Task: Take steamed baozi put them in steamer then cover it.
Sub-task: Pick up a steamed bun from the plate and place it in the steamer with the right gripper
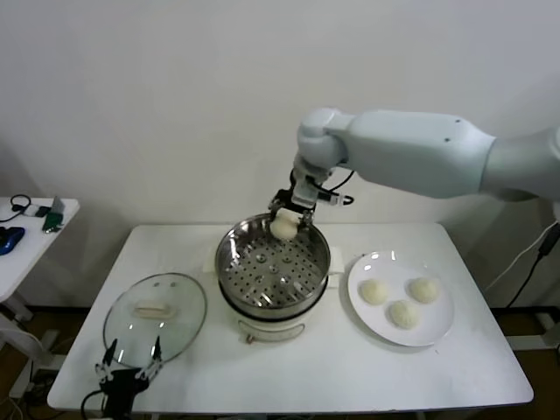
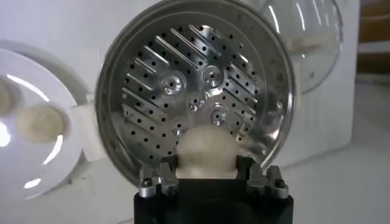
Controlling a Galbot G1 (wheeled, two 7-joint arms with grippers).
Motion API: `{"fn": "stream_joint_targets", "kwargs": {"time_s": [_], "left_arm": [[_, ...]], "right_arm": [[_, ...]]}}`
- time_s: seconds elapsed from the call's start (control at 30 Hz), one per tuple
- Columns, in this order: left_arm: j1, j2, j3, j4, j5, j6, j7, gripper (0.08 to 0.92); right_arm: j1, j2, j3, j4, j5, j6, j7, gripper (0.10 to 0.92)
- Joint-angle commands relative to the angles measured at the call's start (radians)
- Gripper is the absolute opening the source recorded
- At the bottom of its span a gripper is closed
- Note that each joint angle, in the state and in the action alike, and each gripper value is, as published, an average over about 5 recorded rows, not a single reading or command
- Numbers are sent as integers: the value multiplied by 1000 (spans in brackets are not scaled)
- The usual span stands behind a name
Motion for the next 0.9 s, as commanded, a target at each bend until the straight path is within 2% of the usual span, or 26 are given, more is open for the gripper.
{"fn": "stream_joint_targets", "kwargs": {"time_s": [0.03, 0.5, 0.73, 0.9], "left_arm": [[1, 1, 0, 3, 0, -2, -1, 823], [-3, -1, 2, 16, -2, -9, -9, 823], [-3, -5, 4, 13, 0, -9, -12, 823], [0, -8, 6, 7, 4, -8, -14, 823]], "right_arm": [[-129, 78, 13, -121, -182, 109, 47, 645], [-228, 127, 47, -278, -225, 140, 91, 652], [-212, 123, 60, -287, -177, 156, 126, 796], [-77, 62, 29, -186, -9, 156, 98, 821]]}}
